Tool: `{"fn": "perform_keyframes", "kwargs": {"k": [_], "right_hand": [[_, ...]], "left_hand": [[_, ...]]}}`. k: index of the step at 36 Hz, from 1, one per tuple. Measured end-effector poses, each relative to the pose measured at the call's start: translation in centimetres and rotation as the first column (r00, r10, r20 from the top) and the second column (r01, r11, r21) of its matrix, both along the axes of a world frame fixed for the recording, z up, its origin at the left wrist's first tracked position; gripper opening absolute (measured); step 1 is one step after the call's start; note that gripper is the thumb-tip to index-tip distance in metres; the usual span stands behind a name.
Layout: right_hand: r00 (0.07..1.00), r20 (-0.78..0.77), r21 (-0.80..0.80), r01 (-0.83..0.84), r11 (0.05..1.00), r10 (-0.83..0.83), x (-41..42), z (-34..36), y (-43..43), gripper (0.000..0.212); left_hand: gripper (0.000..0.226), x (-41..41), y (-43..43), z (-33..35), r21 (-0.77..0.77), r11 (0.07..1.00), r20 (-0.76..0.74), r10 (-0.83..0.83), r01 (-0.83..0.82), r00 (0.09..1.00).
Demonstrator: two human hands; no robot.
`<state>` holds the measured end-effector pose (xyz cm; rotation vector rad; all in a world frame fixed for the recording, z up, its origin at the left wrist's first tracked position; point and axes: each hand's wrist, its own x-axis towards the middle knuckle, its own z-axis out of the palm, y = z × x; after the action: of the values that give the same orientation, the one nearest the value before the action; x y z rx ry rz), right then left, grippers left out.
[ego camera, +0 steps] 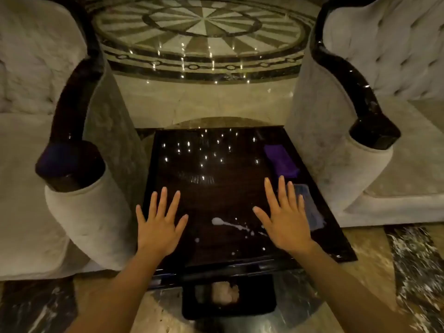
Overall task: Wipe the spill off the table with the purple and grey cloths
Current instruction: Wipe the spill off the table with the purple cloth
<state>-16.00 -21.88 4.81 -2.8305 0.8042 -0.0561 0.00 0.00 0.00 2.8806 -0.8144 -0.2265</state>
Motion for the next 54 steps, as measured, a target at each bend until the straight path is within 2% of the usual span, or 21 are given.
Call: {"fn": "perform_keyframes", "kwargs": {"k": [4, 7, 17, 39, 47, 51, 54], "right_hand": [[1.000, 0.021, -0.016, -0.003, 1.000, 0.003, 1.3, -4.1, -0.5, 0.065], [0.999, 0.039, -0.020, -0.009, 1.000, 0.010, 2.1, -6.5, -1.2, 0.065], [0.999, 0.037, -0.018, 0.001, 1.000, 0.000, 4.5, -10.2, -4.3, 0.064], [0.997, -0.047, 0.051, 0.061, 0.997, -0.059, 13.5, -11.6, -18.0, 0.061], [0.991, 0.028, 0.091, 0.127, 0.988, -0.130, 15.4, -12.0, -21.3, 0.066], [0.983, -0.034, 0.168, 0.185, 0.968, -0.182, 15.7, -12.4, -22.5, 0.067], [0.977, -0.070, 0.138, 0.208, 0.968, -0.200, 15.7, -13.2, -22.6, 0.062]], "left_hand": [[0.061, 1.9, -0.2, -3.5, -0.028, 0.999, -0.047, 0.034, -0.035, 0.998], [0.060, 2.9, -0.1, -6.1, -0.036, 0.999, -0.044, 0.000, -0.002, 0.999], [0.056, 4.3, -0.8, -11.0, 0.005, 1.000, -0.075, -0.006, 0.006, 0.997], [0.056, 4.3, -0.8, -11.1, 0.053, 0.999, -0.056, 0.014, -0.011, 0.998], [0.055, 4.0, -0.6, -10.8, 0.031, 0.999, -0.052, 0.016, -0.015, 0.998], [0.055, 3.9, -0.6, -10.8, 0.027, 0.999, -0.050, 0.019, -0.018, 0.999], [0.055, 3.9, -0.6, -10.8, 0.022, 1.000, -0.048, 0.017, -0.016, 0.999]]}}
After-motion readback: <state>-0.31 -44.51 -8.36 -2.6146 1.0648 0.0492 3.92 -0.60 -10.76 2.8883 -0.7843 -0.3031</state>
